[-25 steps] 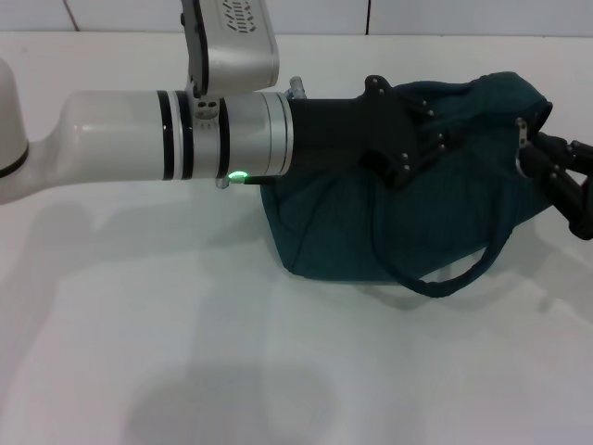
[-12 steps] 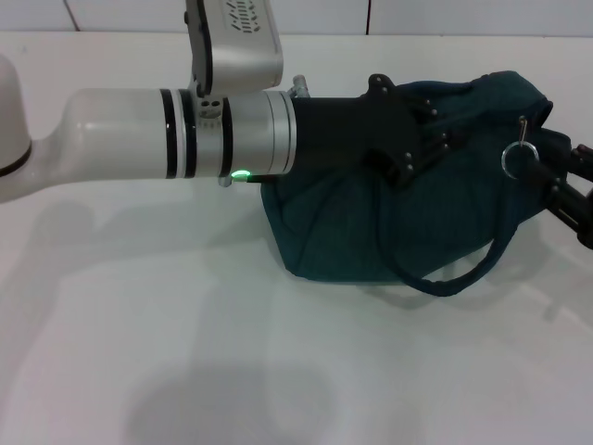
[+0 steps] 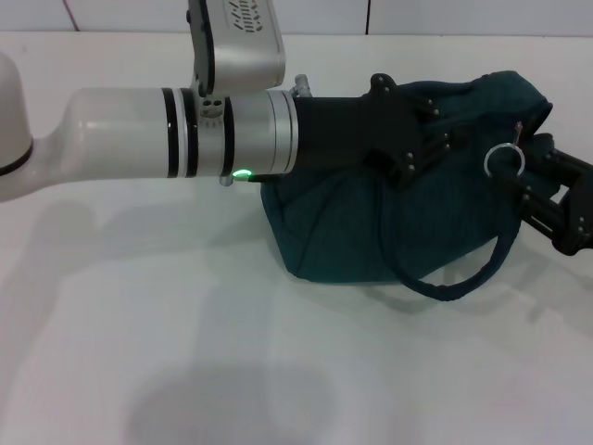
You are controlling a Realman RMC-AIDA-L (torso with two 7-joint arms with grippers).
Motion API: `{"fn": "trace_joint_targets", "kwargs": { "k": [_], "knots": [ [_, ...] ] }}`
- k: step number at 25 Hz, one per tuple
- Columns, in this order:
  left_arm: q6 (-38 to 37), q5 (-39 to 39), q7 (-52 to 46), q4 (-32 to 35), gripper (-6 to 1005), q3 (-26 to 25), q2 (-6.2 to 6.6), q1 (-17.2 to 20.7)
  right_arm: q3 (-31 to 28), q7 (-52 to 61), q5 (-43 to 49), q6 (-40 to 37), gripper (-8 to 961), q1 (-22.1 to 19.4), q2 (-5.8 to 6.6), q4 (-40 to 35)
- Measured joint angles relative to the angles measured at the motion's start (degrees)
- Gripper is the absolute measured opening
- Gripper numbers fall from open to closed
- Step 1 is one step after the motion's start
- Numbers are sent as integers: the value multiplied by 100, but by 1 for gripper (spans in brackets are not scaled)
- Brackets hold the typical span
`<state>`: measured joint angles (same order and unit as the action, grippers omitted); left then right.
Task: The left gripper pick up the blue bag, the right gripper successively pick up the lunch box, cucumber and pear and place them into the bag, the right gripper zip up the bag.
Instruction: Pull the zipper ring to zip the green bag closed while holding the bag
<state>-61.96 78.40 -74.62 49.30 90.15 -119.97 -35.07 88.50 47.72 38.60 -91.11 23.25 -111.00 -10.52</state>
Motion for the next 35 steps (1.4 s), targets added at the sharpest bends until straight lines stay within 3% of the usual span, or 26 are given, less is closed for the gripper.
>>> {"fn": "trace_joint_targets", "kwargs": {
  "k": [11,19,29,35],
  "knots": [
    [-1,-1,0,0,81,-13,13,20,-17,-50,122,-80,374,-24,-29,-65],
    [1,20,0,1,82,-23,19,35,-73,-64,89,-158,183,-50,-48,-79],
    [1,47,13,0,82,-24,34,32,-197,-63,107,-204,104,-187,-56,-287],
    [-9,52,16,0,82,-24,35,28,-201,-27,118,-150,119,-189,-54,-273]
  ]
}}
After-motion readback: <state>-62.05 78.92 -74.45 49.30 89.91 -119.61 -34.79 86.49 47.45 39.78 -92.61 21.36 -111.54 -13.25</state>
